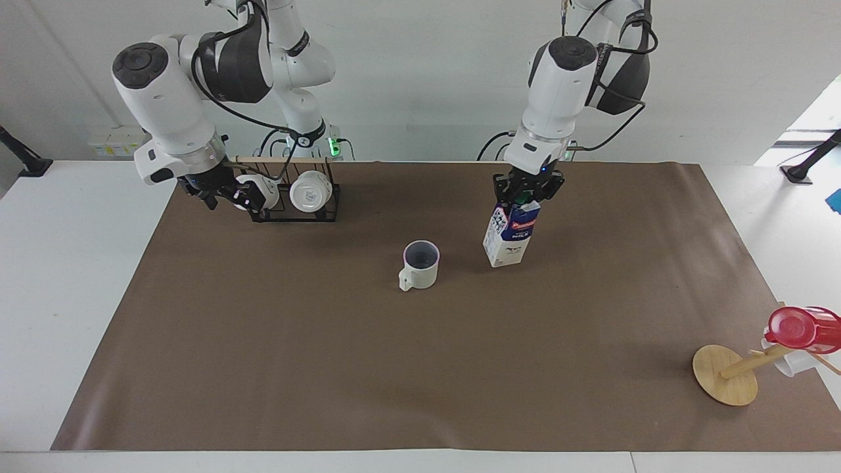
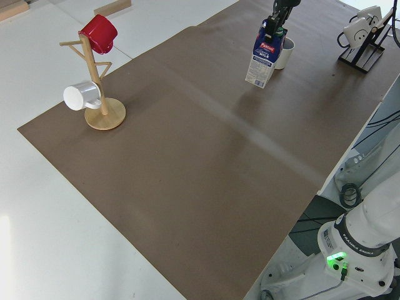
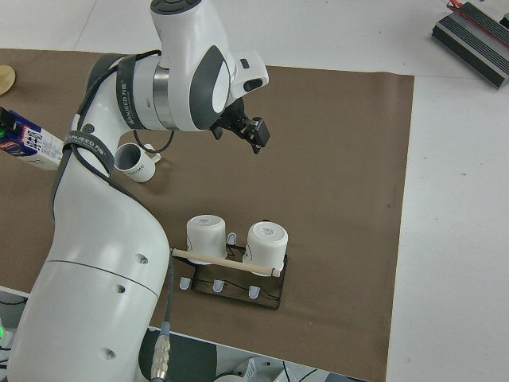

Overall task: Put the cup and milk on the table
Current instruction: 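Carry the carton beside the mug with the left gripper while the right gripper withdraws, then lower the carton, open the left gripper and withdraw it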

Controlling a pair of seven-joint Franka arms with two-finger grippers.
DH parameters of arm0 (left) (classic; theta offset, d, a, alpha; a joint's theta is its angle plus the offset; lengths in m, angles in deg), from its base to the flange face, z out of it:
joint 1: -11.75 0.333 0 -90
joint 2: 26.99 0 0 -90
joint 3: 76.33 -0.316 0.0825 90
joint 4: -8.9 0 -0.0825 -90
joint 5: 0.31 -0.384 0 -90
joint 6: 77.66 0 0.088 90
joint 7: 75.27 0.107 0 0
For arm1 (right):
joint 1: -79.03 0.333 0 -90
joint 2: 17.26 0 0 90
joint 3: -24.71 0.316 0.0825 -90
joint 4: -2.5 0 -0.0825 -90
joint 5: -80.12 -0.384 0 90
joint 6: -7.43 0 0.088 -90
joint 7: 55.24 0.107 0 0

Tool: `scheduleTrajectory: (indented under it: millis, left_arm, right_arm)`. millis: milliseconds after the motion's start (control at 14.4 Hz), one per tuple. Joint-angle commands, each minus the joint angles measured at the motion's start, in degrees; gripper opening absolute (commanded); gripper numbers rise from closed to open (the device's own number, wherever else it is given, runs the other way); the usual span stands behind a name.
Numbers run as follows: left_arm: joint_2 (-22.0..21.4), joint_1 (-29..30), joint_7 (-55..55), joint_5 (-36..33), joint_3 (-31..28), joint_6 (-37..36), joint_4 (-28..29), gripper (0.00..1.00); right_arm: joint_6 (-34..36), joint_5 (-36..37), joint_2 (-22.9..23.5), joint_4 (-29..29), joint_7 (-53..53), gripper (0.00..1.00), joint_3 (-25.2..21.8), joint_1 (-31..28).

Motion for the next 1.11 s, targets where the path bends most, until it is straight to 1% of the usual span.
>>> scheduleTrajectory:
  millis: [0, 69, 139, 277, 416, 623, 762, 831, 970, 1039]
  left_arm:
    - [7.2, -3.4, -2.8, -0.4, -1.1, -0.7, -7.1, 0.53]
    - [8.5, -4.4, -4.3, -0.4, -1.1, 0.6, -7.3, 0.53]
    - [9.0, -4.5, -4.7, -0.4, -1.1, 2.5, -7.1, 0.53]
    - [9.1, -4.5, -4.7, -0.3, -1.1, 3.2, -6.9, 0.53]
    - [9.1, -4.5, -4.7, -0.3, -1.1, 3.6, -6.5, 0.53]
    - [8.8, -4.5, -4.2, -0.3, -1.0, 5.1, -4.5, 0.54]
    - [8.5, -4.3, -3.4, -0.3, -1.0, 5.7, -3.7, 0.55]
    - [8.4, -4.3, -2.0, -0.3, -1.0, 5.3, -3.6, 0.55]
    - [8.3, -4.2, -1.3, -0.3, -1.0, 5.1, -3.3, 0.56]
    - [8.3, -4.2, -1.3, -0.3, -1.0, 5.1, -3.3, 0.58]
  right_arm:
    - [-1.3, -1.1, -2.5, 2.4, -7.0, 1.0, 0.6, -4.2]
    - [-1.9, -1.1, -2.3, 1.4, -9.1, 1.0, 0.6, -5.0]
    - [-2.5, -1.1, -2.2, 0.2, -10.8, 1.0, 0.5, -5.3]
    - [-1.7, -1.1, -1.9, -4.8, -11.5, 1.0, 0.5, -5.0]
    - [-0.7, -1.2, -2.4, -7.6, -11.5, 1.0, 0.8, -4.8]
    - [3.1, -1.2, -2.5, -12.6, -11.5, 1.0, 1.1, -4.5]
    - [7.6, -1.2, -2.5, -16.3, -11.5, 1.0, 1.2, -4.4]
    - [9.9, -1.2, -2.5, -17.1, -11.5, 1.0, 1.3, -4.4]
    - [10.6, -0.6, -4.4, -15.2, -11.0, 1.0, 1.9, -3.3]
    - [10.7, -0.6, -5.0, -14.2, -11.3, 1.0, 1.9, -3.2]
